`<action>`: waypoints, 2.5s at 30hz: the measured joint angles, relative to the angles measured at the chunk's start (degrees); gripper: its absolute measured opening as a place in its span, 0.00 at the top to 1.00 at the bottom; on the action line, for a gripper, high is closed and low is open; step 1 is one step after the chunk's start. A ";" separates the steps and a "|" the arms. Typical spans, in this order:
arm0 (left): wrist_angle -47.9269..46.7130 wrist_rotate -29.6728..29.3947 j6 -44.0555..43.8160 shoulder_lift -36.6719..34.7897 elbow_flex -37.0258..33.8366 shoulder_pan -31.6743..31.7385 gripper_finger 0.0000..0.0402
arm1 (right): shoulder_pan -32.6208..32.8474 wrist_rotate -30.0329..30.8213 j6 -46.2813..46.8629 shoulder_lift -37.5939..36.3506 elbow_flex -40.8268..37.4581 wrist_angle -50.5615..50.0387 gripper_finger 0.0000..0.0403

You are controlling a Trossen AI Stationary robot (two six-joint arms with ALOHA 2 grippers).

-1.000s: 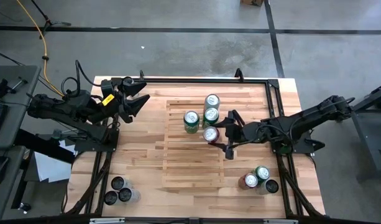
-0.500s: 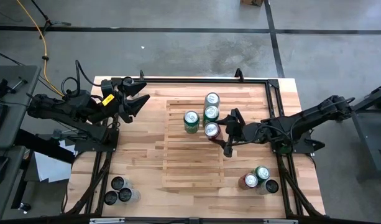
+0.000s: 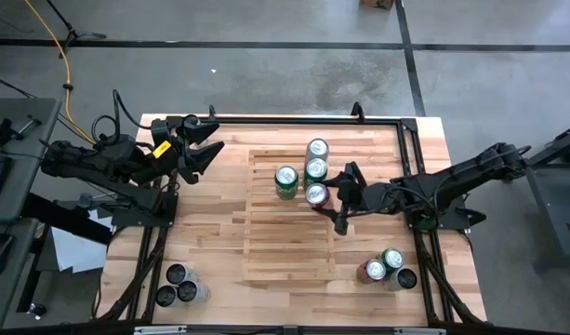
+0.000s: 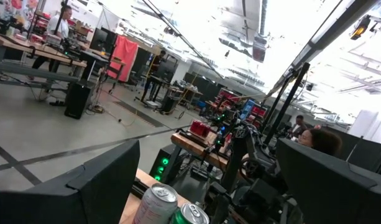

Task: Place canned beverage on shelf
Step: Put the top red soda can on the shelf

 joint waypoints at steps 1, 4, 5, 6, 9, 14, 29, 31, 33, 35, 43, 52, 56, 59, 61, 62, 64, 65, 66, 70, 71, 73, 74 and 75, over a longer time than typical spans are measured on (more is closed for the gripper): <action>0.00 0.00 0.00 0.00 0.00 0.00 0.08 | 0.00 -0.50 0.08 0.02 -0.02 0.34 0.24; 0.00 0.02 0.00 0.02 0.00 0.00 0.08 | 0.00 -1.86 -0.10 0.09 -0.07 0.94 0.24; 0.00 0.02 0.00 0.00 0.00 0.00 0.08 | 0.00 -1.88 -0.10 0.09 -0.07 0.93 0.24; 0.00 0.02 0.00 0.00 0.00 0.00 0.08 | 0.00 -1.88 -0.12 0.09 -0.07 0.94 0.24; 0.00 0.02 0.00 0.00 0.00 0.00 0.08 | 0.00 -1.91 -0.10 0.09 -0.07 1.00 0.24; 0.00 0.04 0.00 0.00 0.00 0.00 0.08 | 0.00 -1.47 -0.23 0.09 -0.09 1.06 0.23; 0.00 0.07 -0.02 0.02 0.00 0.00 0.08 | 0.01 -1.12 -0.38 0.09 -0.09 1.24 0.03; 0.00 0.07 -0.01 0.01 0.00 0.00 0.08 | 0.00 -1.25 -0.38 -0.01 -0.09 1.22 0.02; 0.01 0.07 -0.01 0.01 0.00 0.00 0.08 | 0.01 -1.29 -0.38 -0.09 -0.09 1.52 0.02; 0.00 0.04 -0.02 0.02 0.00 0.00 0.08 | 0.00 -1.34 -0.38 -0.09 -0.09 1.90 0.02; 0.02 0.07 -0.02 0.02 0.00 -0.02 0.08 | 0.00 -2.39 -2.44 -0.11 2.01 1.96 0.02; 0.00 0.28 -0.02 0.02 0.00 -0.02 0.08 | 0.02 -5.71 -6.36 -0.12 8.81 1.70 0.02; 0.00 0.28 -0.02 0.00 0.00 -0.02 0.08 | 0.33 -5.82 -3.35 -0.89 13.94 -1.62 0.02; 0.04 0.28 -0.02 0.02 0.00 0.00 0.08 | 0.45 -5.84 1.72 -2.16 17.29 -6.24 0.02; 0.04 0.28 -0.01 0.02 0.00 -0.02 0.08 | 0.44 -6.83 3.87 -3.08 19.52 -11.22 0.02; 0.04 0.28 -0.02 0.02 0.00 -0.02 0.08 | 0.44 -7.75 4.21 -3.45 20.78 -14.05 0.02; 0.04 0.26 0.01 0.02 0.00 -0.02 0.08 | 0.44 -10.18 4.26 -3.85 23.15 -19.38 0.02; 0.04 0.26 0.15 0.02 0.00 -0.02 0.08 | 0.44 -10.61 4.92 -3.91 24.32 -22.27 0.02; 0.06 0.26 0.72 0.02 0.00 -0.02 0.08 | 0.46 -10.98 6.27 -3.89 25.51 -25.10 0.02; 0.07 0.26 1.46 0.02 0.00 -0.02 0.08 | 0.67 -13.36 10.93 -3.96 29.28 -36.73 0.06; 0.04 0.25 1.50 0.02 0.00 -0.02 0.08 | 1.07 -13.30 12.34 -4.00 29.45 -39.83 0.08; 0.05 0.24 1.51 0.02 0.00 -0.02 0.08 | 1.98 -12.87 15.45 -3.87 29.14 -47.23 0.16; 0.05 0.24 1.51 0.02 0.00 -0.02 0.08 | 2.50 -12.61 17.30 -3.89 28.36 -50.26 0.21; 0.07 0.24 1.51 0.02 0.00 -0.02 0.08 | 3.06 -12.29 19.18 -3.87 27.10 -52.84 0.27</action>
